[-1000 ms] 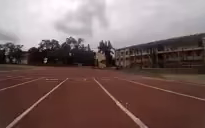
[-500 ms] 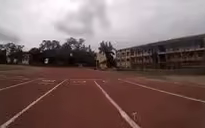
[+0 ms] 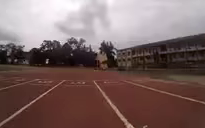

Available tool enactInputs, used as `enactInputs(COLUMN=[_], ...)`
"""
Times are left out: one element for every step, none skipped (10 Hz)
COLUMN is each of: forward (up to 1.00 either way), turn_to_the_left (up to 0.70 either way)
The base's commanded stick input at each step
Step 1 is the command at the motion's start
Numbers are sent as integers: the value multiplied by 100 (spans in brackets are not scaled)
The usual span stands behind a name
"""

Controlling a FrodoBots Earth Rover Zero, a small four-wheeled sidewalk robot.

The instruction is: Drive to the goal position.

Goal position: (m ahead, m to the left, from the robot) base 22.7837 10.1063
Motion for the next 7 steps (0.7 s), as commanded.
enactInputs(forward=[70,70,70,70,70,70,70], turn_to_the_left=[0,0,0,0,0,0,0])
